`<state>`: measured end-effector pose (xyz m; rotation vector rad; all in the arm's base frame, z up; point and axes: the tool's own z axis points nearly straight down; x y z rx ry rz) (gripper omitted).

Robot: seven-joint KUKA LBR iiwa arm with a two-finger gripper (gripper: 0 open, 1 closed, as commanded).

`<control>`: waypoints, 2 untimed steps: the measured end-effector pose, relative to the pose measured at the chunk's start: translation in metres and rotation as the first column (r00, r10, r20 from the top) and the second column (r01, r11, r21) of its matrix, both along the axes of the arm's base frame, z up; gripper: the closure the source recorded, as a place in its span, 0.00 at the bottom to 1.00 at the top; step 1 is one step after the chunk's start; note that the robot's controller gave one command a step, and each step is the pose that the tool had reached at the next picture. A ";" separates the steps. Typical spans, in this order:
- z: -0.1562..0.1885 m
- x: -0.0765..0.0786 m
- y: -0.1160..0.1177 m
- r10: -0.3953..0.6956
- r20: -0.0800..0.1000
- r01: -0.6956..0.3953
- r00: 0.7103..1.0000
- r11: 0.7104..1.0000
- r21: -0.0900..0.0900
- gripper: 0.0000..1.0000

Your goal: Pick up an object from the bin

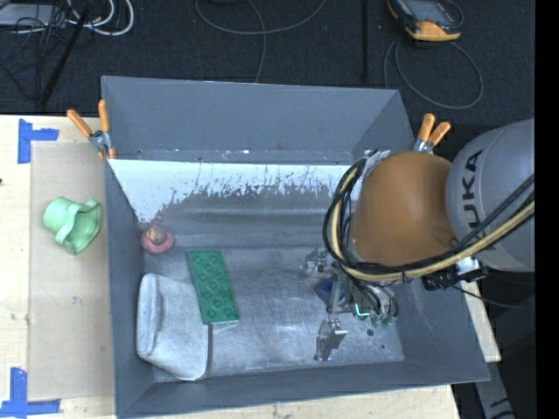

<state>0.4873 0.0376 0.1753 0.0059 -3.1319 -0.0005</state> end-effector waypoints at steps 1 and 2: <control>-0.107 0.019 -0.085 -0.024 0.014 0.024 1.000 1.000 -0.001 0.00; -0.097 0.019 -0.142 0.063 0.008 -0.063 0.998 0.998 -0.002 0.00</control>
Offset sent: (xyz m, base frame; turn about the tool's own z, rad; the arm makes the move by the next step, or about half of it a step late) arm 0.0182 -0.0821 -0.1053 0.0194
